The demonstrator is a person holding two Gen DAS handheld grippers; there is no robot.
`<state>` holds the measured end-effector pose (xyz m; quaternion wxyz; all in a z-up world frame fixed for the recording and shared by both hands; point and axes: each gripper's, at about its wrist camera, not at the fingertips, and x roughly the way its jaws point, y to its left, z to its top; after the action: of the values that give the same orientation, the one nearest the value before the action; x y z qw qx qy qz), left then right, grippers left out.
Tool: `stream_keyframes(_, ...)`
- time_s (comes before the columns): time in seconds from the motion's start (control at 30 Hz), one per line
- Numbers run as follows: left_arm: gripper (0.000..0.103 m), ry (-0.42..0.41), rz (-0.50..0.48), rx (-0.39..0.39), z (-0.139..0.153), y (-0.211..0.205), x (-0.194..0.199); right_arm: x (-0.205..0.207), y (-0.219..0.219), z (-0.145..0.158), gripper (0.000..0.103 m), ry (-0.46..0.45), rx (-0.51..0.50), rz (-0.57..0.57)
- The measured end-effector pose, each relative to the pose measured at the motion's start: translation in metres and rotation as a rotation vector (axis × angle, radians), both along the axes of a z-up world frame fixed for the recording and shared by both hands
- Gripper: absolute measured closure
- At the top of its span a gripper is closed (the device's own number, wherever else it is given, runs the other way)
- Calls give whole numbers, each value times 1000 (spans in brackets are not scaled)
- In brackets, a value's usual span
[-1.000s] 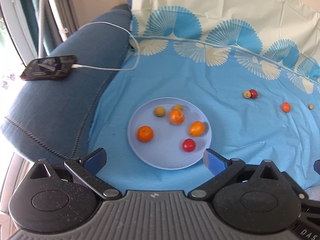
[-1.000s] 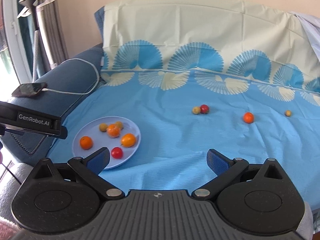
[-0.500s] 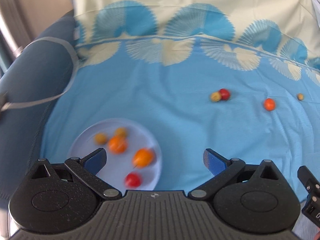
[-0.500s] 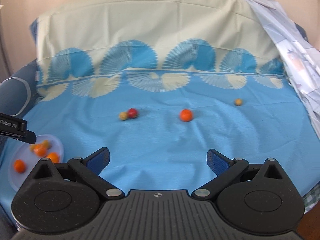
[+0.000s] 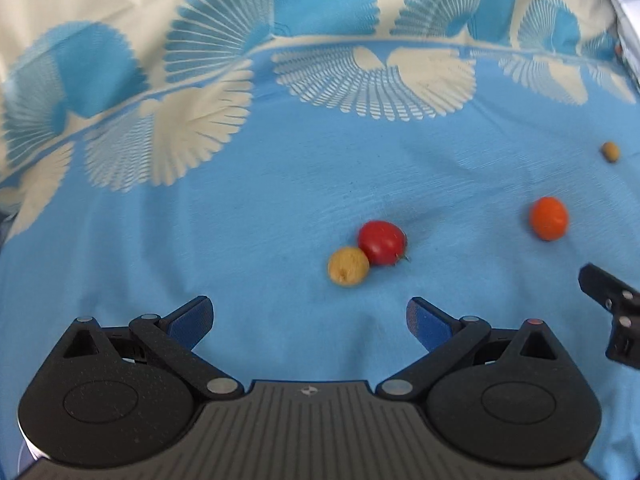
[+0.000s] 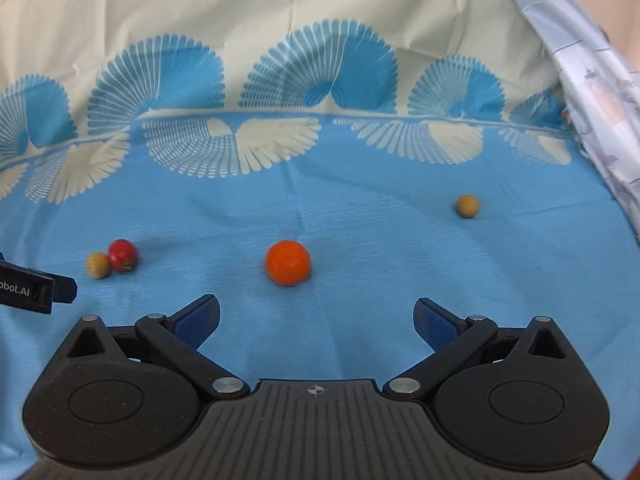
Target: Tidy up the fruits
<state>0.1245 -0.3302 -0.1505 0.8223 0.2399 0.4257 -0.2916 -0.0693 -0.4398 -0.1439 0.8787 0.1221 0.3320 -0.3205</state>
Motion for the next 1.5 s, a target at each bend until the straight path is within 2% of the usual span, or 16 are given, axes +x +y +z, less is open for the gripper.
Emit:
stream_keyframes(0.17,0,-3,-41,-4,-17,-14,20,39,-24,-28,1,42,17,28)
stream_keyframes(0.23,3,-7,-43,-33,-18,-14,23,50,-32,-38,1,59,28,30)
stream_keyframes(0.27,14,-1,-50,-52,-17,-14,23,54,-36,-43,1,68,32,28)
stream_keyframes(0.3,37,16,-59,-71,-16,-13,22,58,-38,-49,1,79,38,27)
stream_keyframes(0.33,54,41,-72,-82,-14,-12,21,58,-40,-51,2,66,32,24)
stream_keyframes(0.37,74,57,-83,-79,-14,-12,18,57,-38,-51,15,52,19,24)
stream_keyframes(0.4,74,48,-86,-76,-13,-11,14,56,-35,-49,45,37,1,47)
stream_keyframes(0.43,74,31,-93,-77,-11,-10,9,55,-30,-46,61,29,-25,79)
stream_keyframes(0.47,74,17,-97,-72,-10,-9,5,57,-26,-44,66,40,-47,104)
stream_keyframes(0.57,74,33,-59,-84,-2,1,-2,54,-23,-40,67,45,-40,95)
stream_keyframes(0.67,74,69,9,-112,17,25,-10,41,-20,-27,67,6,6,67)
stream_keyframes(0.8,74,77,69,-127,47,64,-30,11,5,-3,67,-43,18,71)
stream_keyframes(1.1,74,65,155,-123,114,156,-94,-64,108,61,66,-118,35,201)
stream_keyframes(1.2,74,82,190,-146,133,191,-117,-85,144,82,66,-146,53,258)
stream_keyframes(1.37,74,73,245,-170,159,250,-154,-112,201,112,66,-198,95,357)
stream_keyframes(1.5,74,73,289,-182,169,293,-181,-130,241,130,66,-229,121,433)
